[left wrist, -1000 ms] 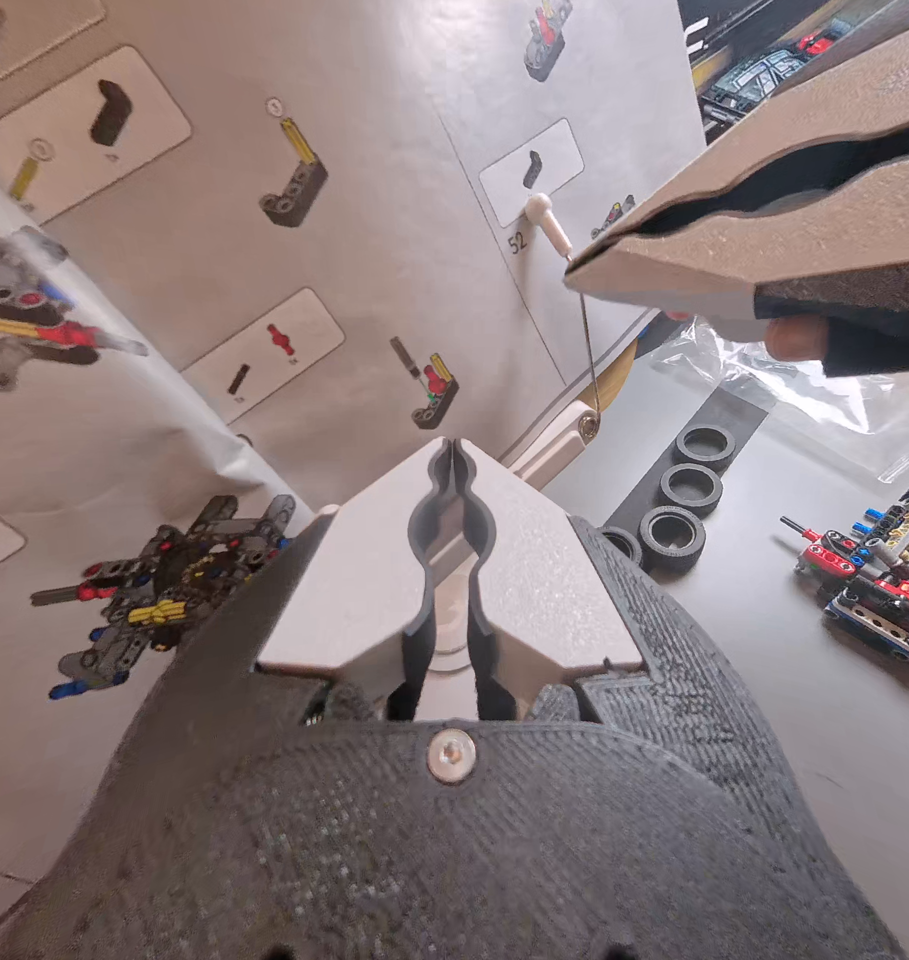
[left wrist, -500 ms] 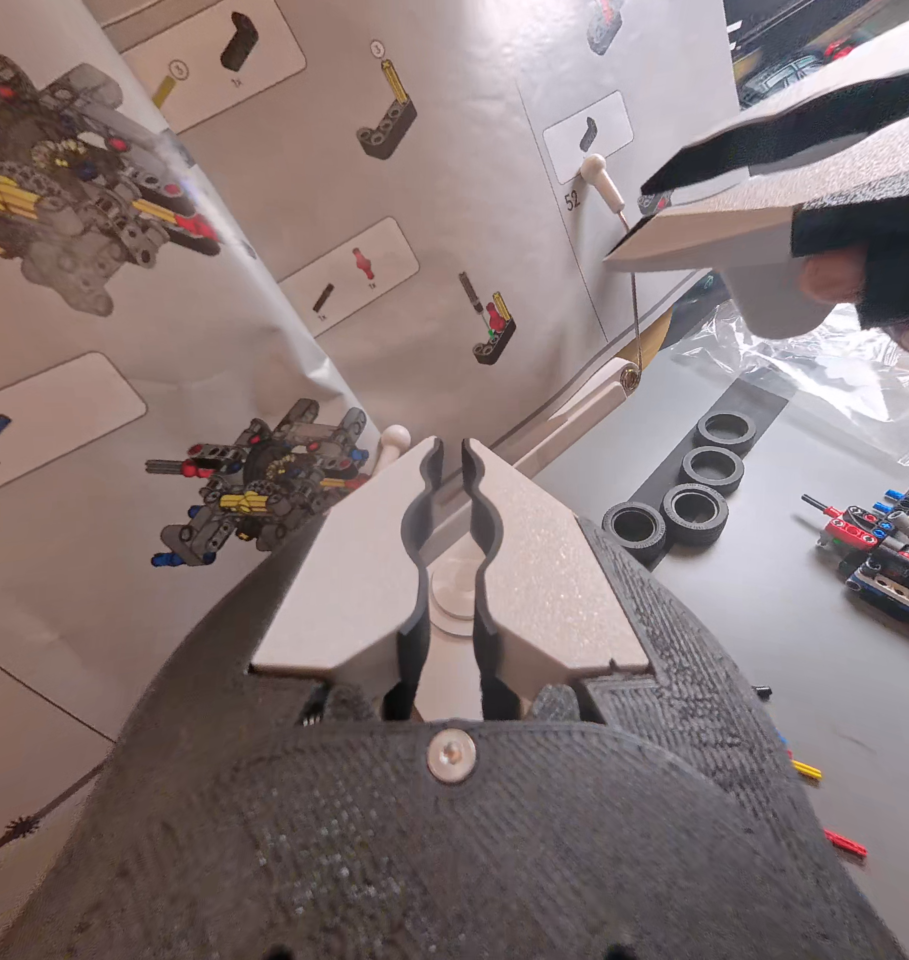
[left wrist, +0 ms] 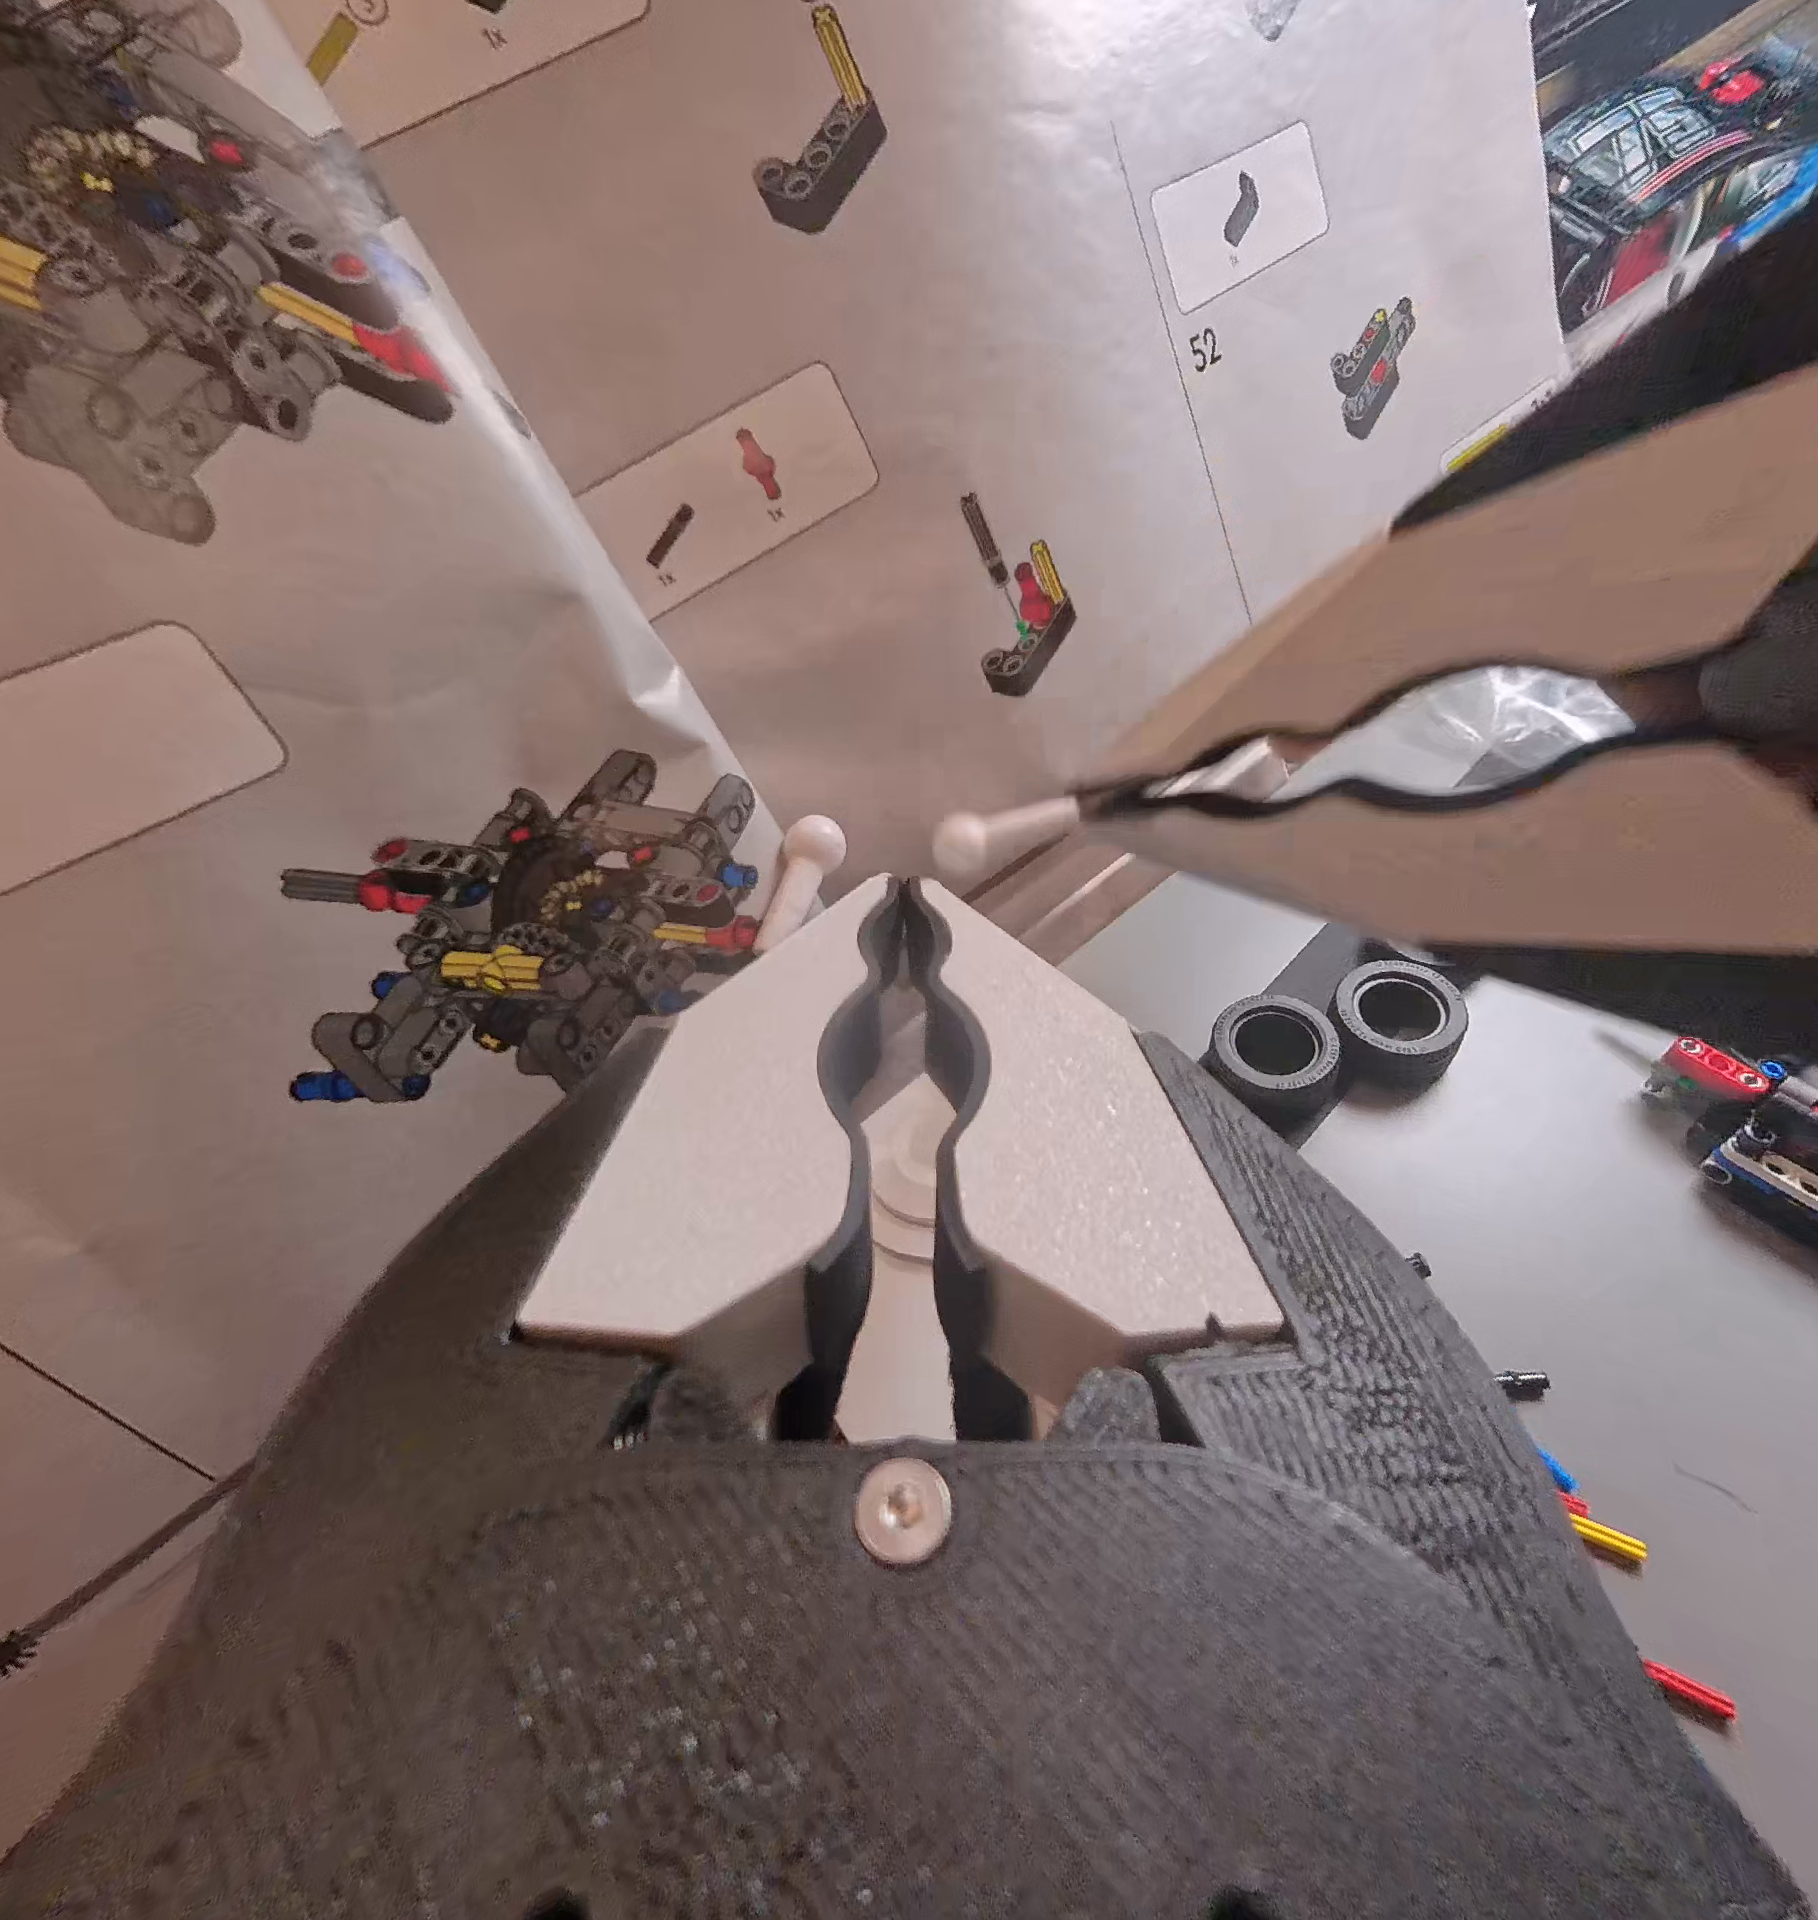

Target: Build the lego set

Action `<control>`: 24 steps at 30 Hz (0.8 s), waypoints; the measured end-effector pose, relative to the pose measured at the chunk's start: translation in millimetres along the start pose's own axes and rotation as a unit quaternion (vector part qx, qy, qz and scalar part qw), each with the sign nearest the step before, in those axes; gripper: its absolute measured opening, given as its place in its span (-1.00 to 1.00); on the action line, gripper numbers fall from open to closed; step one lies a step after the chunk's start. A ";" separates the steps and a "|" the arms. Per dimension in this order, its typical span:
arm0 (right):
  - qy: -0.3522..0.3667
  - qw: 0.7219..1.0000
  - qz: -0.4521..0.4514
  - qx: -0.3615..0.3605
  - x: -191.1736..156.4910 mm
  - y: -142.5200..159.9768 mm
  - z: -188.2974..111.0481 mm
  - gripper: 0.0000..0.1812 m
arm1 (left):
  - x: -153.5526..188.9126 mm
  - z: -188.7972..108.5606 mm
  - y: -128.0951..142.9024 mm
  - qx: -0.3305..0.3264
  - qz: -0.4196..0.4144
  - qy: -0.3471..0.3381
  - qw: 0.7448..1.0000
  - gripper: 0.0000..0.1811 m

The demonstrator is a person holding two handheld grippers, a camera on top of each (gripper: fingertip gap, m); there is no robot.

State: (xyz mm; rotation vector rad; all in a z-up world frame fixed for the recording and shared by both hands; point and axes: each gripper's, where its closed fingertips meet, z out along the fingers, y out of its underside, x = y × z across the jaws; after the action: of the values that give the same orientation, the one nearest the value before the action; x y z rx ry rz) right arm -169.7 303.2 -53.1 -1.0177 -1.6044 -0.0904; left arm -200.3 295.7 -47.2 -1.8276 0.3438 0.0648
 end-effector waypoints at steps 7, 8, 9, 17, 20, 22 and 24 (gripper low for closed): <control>0.017 0.998 -0.050 -0.019 -1.2 1.6 2.4 -1.00 | -2.7 -5.6 5.2 0.001 -0.015 0.005 1.000 -1.00; 0.016 0.999 -0.043 -0.021 -0.9 1.7 2.7 -1.00 | -3.3 -6.3 5.5 -0.001 -0.011 0.002 1.000 -1.00; 0.018 0.999 -0.032 -0.021 0.2 1.7 2.4 -1.00 | -3.9 -7.0 5.3 -0.002 -0.009 0.000 1.000 -1.00; 0.018 0.999 0.007 -0.030 3.9 2.3 1.3 -1.00 | -3.8 -21.7 -3.3 0.016 -0.004 0.007 1.000 -1.00; 0.020 0.999 0.013 -0.032 3.9 2.7 1.2 -1.00 | -1.9 -30.6 -6.2 0.029 -0.009 0.006 1.000 -1.00; 0.021 0.999 0.017 -0.033 3.7 3.1 -0.3 -0.96 | 1.6 -37.9 -8.0 0.041 -0.017 0.010 0.999 -0.96; 0.021 0.999 0.026 -0.030 3.9 2.0 -4.7 -0.87 | 4.9 -46.7 -9.7 0.056 -0.020 0.011 0.998 -0.91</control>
State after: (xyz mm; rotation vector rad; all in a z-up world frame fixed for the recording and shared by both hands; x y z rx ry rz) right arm -164.6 304.1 -49.3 -1.0964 -1.5447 -0.1256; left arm -199.2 252.7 -26.0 -1.7249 0.3192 -0.0023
